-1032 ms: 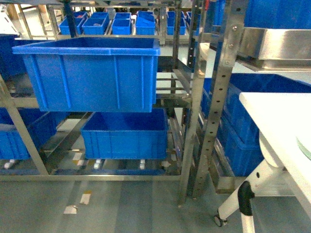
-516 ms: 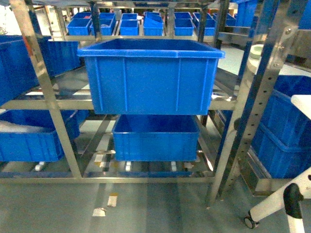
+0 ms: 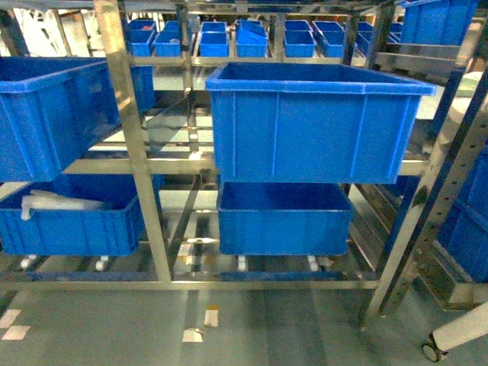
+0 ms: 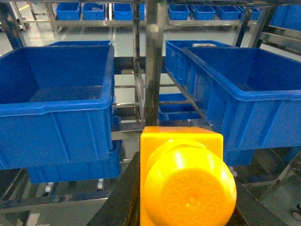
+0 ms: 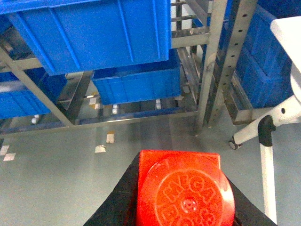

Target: Sort and place red and yellow blocks in left bins

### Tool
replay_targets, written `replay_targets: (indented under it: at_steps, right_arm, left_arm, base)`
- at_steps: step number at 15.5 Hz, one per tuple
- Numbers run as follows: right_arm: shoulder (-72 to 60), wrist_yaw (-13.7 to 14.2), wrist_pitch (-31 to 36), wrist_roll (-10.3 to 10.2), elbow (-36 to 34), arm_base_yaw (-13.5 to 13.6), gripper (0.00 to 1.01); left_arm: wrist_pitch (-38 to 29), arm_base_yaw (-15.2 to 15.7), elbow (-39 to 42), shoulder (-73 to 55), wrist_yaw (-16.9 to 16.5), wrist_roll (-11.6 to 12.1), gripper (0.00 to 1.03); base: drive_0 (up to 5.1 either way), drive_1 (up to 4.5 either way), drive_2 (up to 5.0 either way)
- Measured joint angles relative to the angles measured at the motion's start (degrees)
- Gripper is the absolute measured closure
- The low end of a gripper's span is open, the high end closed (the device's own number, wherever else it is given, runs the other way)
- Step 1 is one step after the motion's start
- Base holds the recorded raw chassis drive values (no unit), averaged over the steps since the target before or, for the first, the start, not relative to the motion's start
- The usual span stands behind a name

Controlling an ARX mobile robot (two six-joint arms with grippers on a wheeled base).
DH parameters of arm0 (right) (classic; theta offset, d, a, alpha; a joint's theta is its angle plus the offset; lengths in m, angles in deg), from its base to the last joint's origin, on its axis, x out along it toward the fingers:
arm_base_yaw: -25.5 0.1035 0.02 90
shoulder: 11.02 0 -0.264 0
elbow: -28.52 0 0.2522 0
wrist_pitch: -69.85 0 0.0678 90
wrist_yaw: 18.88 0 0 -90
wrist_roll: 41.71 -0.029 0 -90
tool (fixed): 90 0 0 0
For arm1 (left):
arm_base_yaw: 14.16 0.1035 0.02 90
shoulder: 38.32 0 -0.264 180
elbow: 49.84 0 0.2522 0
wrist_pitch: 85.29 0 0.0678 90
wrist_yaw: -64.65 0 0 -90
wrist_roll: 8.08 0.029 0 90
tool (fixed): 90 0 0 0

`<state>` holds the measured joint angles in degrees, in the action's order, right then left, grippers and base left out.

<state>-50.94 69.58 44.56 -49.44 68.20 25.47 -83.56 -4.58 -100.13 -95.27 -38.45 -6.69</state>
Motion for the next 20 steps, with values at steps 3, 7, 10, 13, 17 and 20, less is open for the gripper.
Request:
replay_targets:
  at_steps: [3, 7, 10, 13, 17, 20]
  right_arm:
    - [0.0, 0.0, -0.1, 0.0, 0.0, 0.0, 0.74]
    - [0.0, 0.0, 0.1, 0.0, 0.0, 0.0, 0.74]
    - [0.0, 0.0, 0.0, 0.0, 0.0, 0.0, 0.74]
    - [-0.1, -0.3, 0.0, 0.0, 0.0, 0.0, 0.74]
    - [0.2, -0.3, 0.0, 0.0, 0.0, 0.0, 0.74]
    - [0.3, -0.3, -0.1, 0.0, 0.0, 0.0, 0.74]
  left_arm:
    - [0.0, 0.0, 0.0, 0.0, 0.0, 0.0, 0.76]
    - [-0.2, 0.0, 0.0, 0.0, 0.1, 0.0, 0.76]
    - [0.0, 0.0, 0.0, 0.0, 0.1, 0.0, 0.76]
    - [-0.1, 0.0, 0.0, 0.0, 0.1, 0.0, 0.76]
    - [0.2, -0.1, 0.0, -0.1, 0.0, 0.0, 0.76]
    - [-0.2, 0.0, 0.0, 0.2, 0.0, 0.0, 0.76]
  base:
    - [-4.8, 2.64, 2.6]
    - [-5.1, 2.34, 2.3]
    - [-5.0, 2.45, 2.5]
    - [-1.7, 0.83, 0.8]
    - [0.0, 1.09, -1.1]
    - [0.1, 4.4, -4.3]
